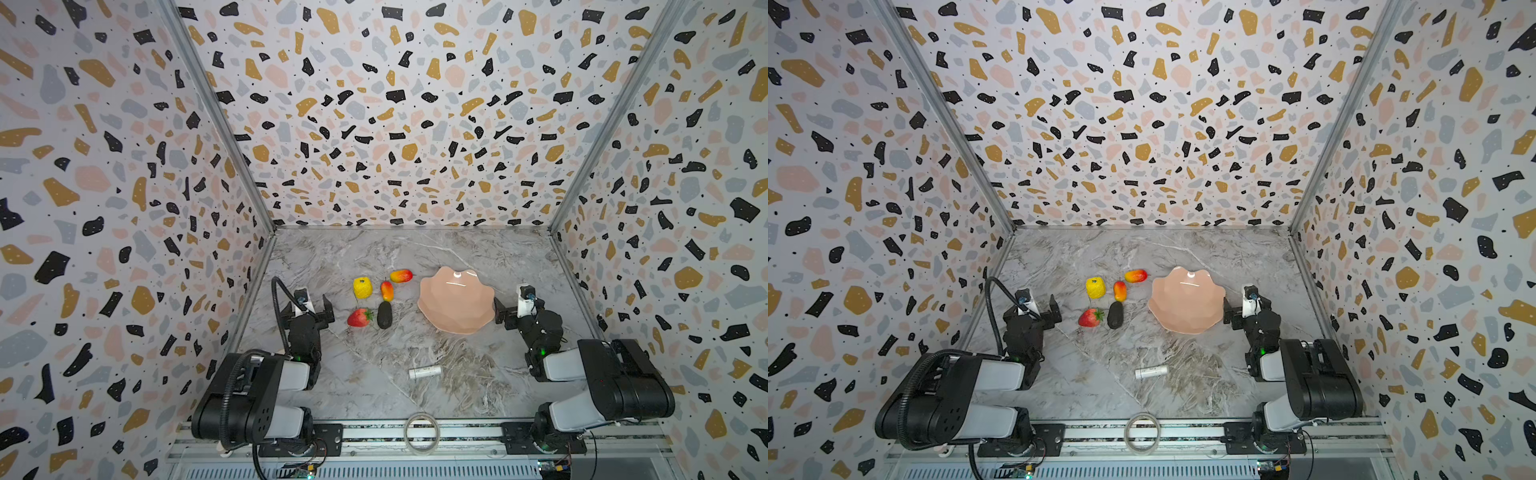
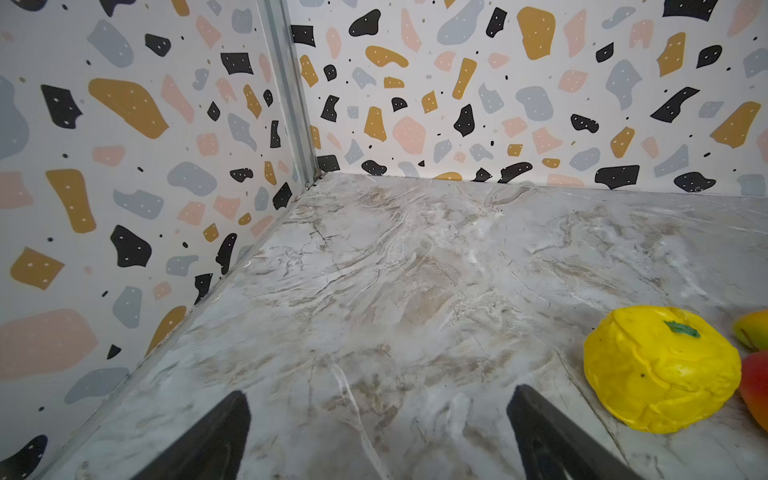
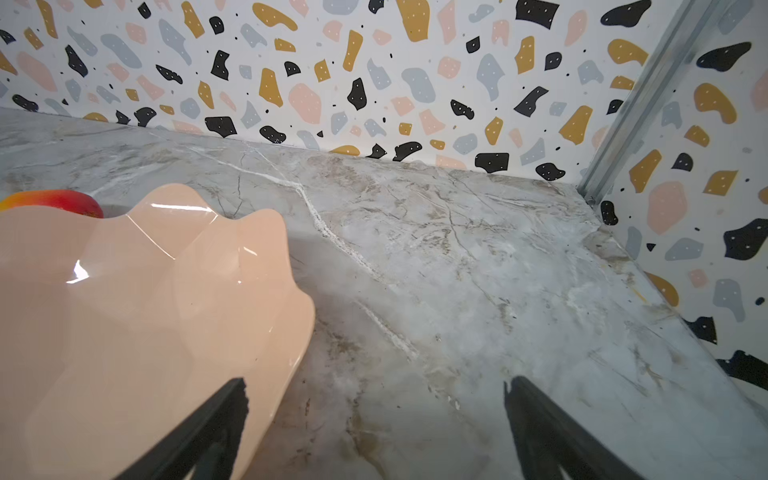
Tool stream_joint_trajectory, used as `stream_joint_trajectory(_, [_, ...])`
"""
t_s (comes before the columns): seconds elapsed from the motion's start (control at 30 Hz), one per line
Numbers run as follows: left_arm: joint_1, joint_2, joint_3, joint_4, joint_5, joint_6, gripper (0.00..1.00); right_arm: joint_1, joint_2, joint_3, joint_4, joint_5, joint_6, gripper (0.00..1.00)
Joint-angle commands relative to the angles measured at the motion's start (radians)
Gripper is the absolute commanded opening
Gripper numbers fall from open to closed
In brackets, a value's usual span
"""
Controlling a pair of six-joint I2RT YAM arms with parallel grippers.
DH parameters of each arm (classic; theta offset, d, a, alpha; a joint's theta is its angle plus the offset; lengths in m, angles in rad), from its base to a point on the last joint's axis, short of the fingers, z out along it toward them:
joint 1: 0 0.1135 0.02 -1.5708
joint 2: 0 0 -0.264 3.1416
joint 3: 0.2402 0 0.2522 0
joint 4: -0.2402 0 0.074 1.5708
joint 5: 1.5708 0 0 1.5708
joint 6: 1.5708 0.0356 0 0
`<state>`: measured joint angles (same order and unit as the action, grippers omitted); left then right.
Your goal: Place and organize the fake fruits in the fruit bowl
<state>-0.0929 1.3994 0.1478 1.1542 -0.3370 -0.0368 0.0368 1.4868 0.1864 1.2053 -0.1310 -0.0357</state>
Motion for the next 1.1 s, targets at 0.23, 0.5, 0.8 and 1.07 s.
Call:
stream_joint_trajectory(0.23, [-0.005,0.003,0.017,0.058,0.006,0.015,1.00,0.003,-0.001,0.028,0.021,-0.005,-0.009,0.99])
stream_joint_trajectory(0.5, [-0.004,0.005,0.019,0.057,0.006,0.015,1.00,0.002,0.000,0.027,0.026,-0.004,-0.006,0.99])
stream_joint_trajectory(0.8, [-0.005,0.006,0.021,0.053,0.007,0.015,1.00,0.000,0.005,0.032,0.020,-0.007,-0.003,0.99])
stream_joint_trajectory(1.07, [-0.004,0.007,0.022,0.054,0.007,0.014,1.00,-0.011,0.009,0.039,0.013,-0.021,0.004,0.99])
